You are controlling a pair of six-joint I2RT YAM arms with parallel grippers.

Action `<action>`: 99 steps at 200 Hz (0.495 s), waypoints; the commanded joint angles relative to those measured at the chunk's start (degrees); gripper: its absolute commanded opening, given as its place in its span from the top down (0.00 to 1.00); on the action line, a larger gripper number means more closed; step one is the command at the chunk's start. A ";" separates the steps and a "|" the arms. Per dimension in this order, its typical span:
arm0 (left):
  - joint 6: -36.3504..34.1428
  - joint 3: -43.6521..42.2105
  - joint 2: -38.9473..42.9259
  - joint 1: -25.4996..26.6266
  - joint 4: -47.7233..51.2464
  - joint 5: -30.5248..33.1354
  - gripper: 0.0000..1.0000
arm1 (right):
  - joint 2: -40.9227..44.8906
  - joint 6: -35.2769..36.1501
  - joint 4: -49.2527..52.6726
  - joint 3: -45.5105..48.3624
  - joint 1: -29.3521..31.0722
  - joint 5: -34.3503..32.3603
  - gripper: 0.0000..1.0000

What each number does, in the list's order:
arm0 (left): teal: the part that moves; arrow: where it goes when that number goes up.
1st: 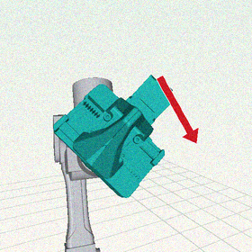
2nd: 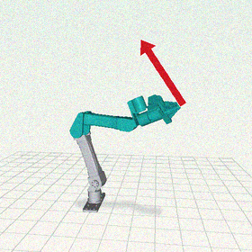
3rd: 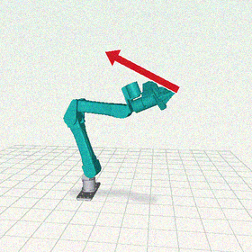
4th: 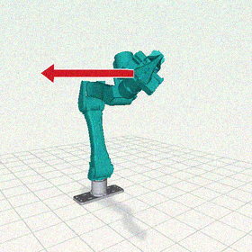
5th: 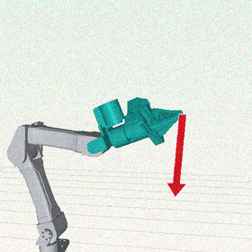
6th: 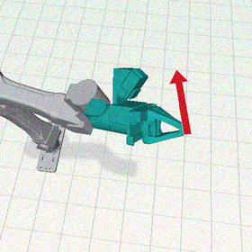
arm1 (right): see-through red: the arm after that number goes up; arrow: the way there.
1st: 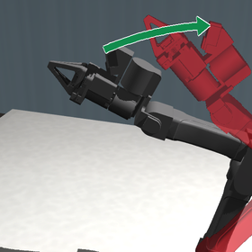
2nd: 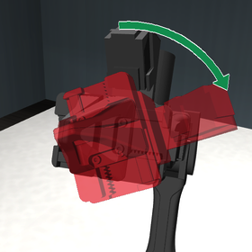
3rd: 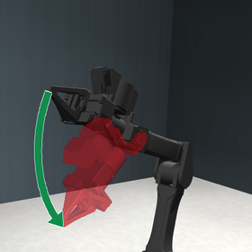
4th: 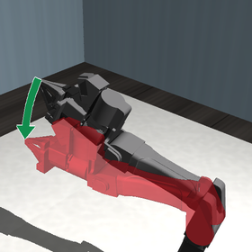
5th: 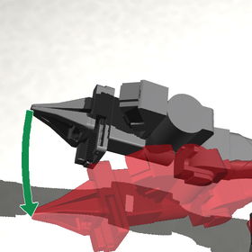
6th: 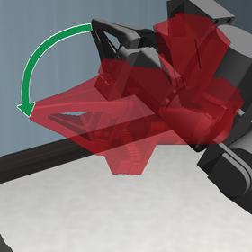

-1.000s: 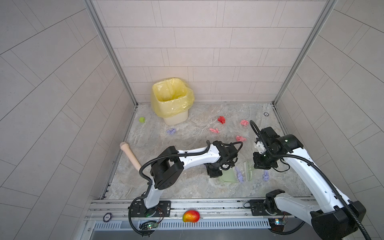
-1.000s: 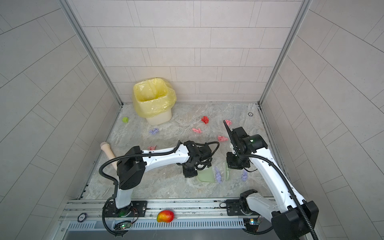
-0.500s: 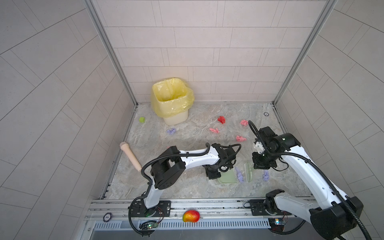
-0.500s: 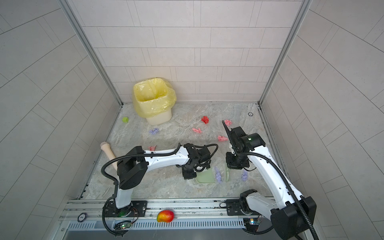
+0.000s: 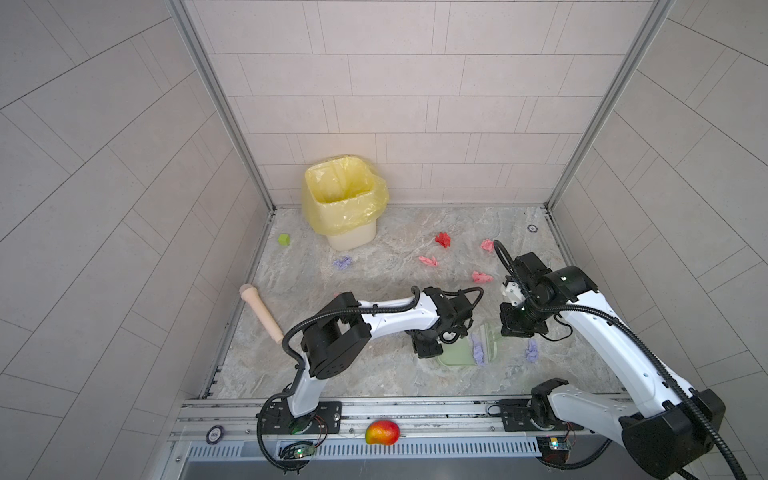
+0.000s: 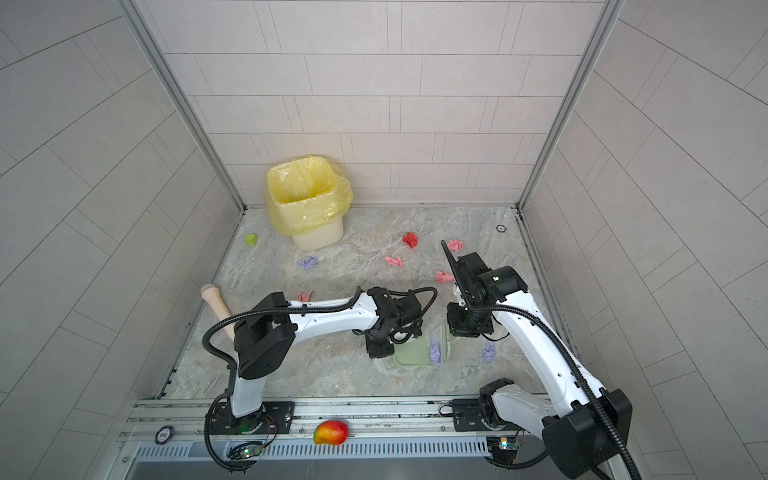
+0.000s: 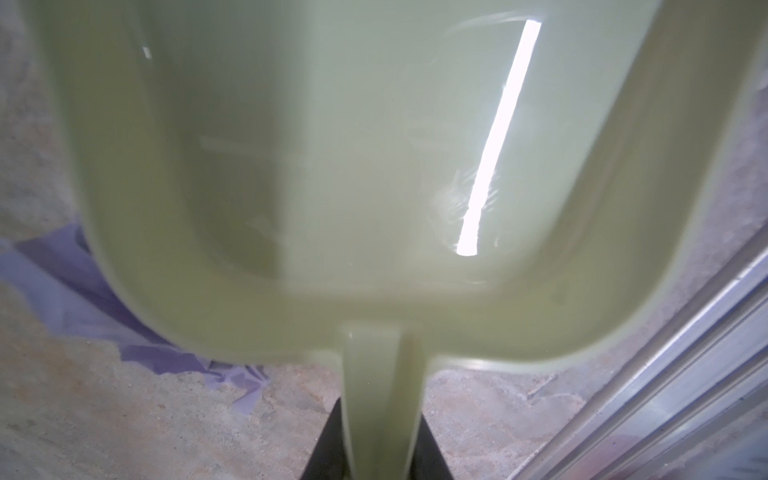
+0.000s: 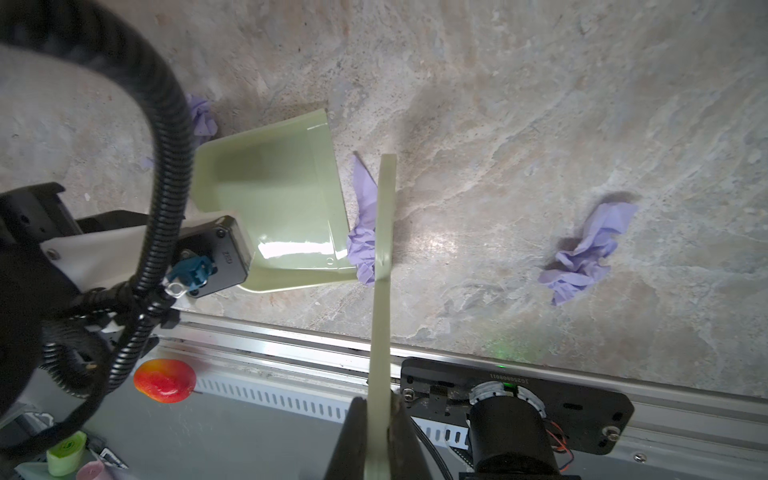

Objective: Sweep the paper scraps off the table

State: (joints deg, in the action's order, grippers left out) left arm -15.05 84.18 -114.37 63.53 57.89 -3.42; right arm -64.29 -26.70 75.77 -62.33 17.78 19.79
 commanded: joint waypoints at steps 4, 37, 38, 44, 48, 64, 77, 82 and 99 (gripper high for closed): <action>-1.17 -0.55 0.29 0.37 1.00 0.47 1.00 | 0.22 -3.90 -3.16 -1.04 1.81 4.16 1.00; -1.03 -0.97 0.66 0.37 0.65 0.56 1.00 | 0.42 -6.90 -5.66 -1.92 3.29 8.27 1.00; -1.03 -1.00 0.69 0.37 0.60 0.54 1.00 | 0.45 -6.98 -5.69 -1.92 3.30 8.34 1.00; -0.96 -1.11 0.72 0.36 0.52 0.61 1.00 | 0.61 -7.30 -5.93 -1.97 3.31 8.91 1.00; -0.95 -1.17 0.81 0.35 0.51 0.66 1.00 | 0.70 -7.48 -6.10 -1.93 3.27 9.29 1.00; -0.86 -1.41 0.95 0.28 0.14 0.71 1.00 | 1.04 -7.70 -6.36 -1.84 3.32 10.39 1.00; -0.69 -1.72 1.20 0.28 -0.07 0.70 1.00 | 1.21 -7.07 -5.23 -1.93 3.03 10.52 1.00; -0.61 -1.87 1.34 0.20 -0.33 0.80 1.00 | 1.18 -6.51 -4.29 -2.13 2.70 10.45 1.00; -0.37 -2.48 1.93 0.10 -0.81 0.78 1.00 | 1.27 -3.12 0.38 -3.83 0.49 8.13 1.00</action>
State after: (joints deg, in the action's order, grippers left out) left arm -15.03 83.00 -114.30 63.53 56.77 -3.20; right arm -64.18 -32.77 70.48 -63.22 20.40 29.15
